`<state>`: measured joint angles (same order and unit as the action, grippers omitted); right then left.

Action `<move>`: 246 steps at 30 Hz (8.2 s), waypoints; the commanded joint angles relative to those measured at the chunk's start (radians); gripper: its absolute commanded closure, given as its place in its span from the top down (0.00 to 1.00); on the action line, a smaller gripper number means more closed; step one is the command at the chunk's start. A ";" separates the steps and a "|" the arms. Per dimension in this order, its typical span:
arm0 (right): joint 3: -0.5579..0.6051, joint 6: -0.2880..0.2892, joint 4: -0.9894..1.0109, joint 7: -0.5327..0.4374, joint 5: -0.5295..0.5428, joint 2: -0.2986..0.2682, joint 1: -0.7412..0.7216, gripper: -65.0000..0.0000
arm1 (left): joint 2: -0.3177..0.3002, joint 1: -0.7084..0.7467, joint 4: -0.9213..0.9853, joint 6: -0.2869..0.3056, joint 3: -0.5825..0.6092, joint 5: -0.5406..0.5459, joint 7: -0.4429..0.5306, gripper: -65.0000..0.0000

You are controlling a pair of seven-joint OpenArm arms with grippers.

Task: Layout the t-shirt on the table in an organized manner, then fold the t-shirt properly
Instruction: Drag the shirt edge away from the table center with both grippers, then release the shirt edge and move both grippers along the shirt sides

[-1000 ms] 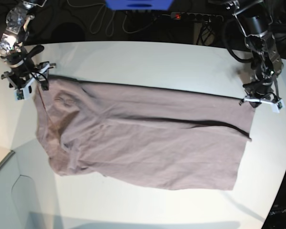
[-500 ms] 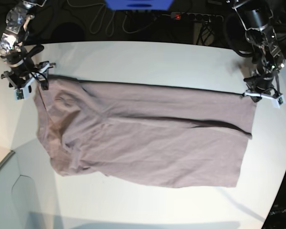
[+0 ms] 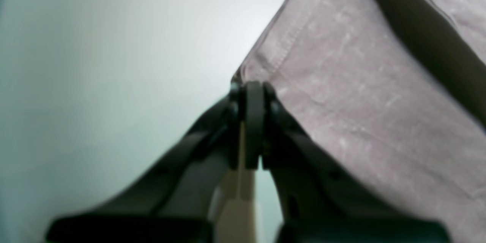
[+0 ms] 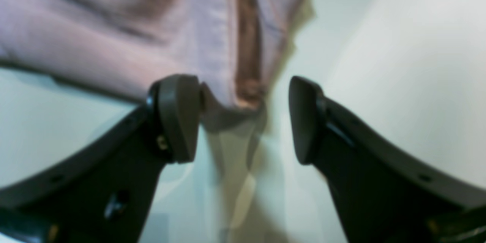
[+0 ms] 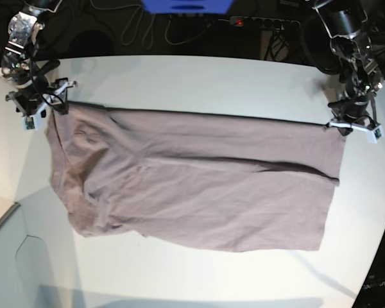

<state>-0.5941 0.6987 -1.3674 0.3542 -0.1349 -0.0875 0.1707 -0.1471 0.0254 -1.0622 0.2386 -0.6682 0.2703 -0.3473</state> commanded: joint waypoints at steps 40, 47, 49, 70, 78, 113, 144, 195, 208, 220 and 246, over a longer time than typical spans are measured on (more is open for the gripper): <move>0.027 -0.001 0.165 -0.020 0.011 -0.039 -0.078 0.57 | -0.021 -0.008 -0.010 -0.005 0.000 -0.016 -0.006 0.00; 0.027 -0.001 0.168 -0.020 0.011 -0.039 -0.076 0.56 | -0.022 -0.005 -0.010 -0.005 -0.002 -0.016 -0.006 0.00; 0.027 -0.001 0.168 -0.020 0.011 -0.039 -0.076 0.50 | -0.022 -0.003 -0.010 -0.005 0.001 -0.016 -0.006 0.00; 0.026 -0.001 0.042 -0.014 0.010 -0.033 -0.029 0.00 | -0.018 0.101 -0.194 -0.005 -0.005 -0.016 -0.092 0.00; 0.026 -0.001 0.015 -0.013 0.010 -0.033 0.026 0.00 | -0.015 0.143 -0.214 -0.005 -0.005 -0.009 -0.092 0.00; 0.020 -0.001 -0.045 -0.020 0.014 0.021 0.191 0.00 | -0.001 0.305 -0.283 -0.005 -0.006 -0.006 -0.092 0.00; 0.003 -0.001 -0.047 -0.034 0.022 0.024 0.249 0.00 | -0.007 0.374 -0.284 -0.003 -0.005 -0.006 -0.091 0.00; 0.003 -0.001 -0.134 -0.091 0.059 0.044 0.264 0.30 | 0.001 0.359 -0.284 -0.003 -0.006 -0.006 -0.083 0.26; -0.028 -0.001 -0.162 -0.090 0.119 0.045 0.244 0.35 | 0.067 0.327 -0.425 -0.005 -0.075 -0.018 -0.128 0.48; -0.031 -0.001 -0.166 -0.090 0.119 0.047 0.247 0.35 | 0.090 0.347 -0.513 -0.011 -0.080 -0.009 -0.172 0.48; -0.030 -0.001 -0.240 -0.090 0.114 0.045 0.117 0.35 | 0.079 0.239 -0.576 -0.006 -0.146 -0.016 -0.174 0.49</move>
<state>-0.6216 0.6987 -1.5909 0.2920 -0.0383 -0.0307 0.2951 -0.0555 0.2718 -1.6203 0.2279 -0.8127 0.2447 -0.5434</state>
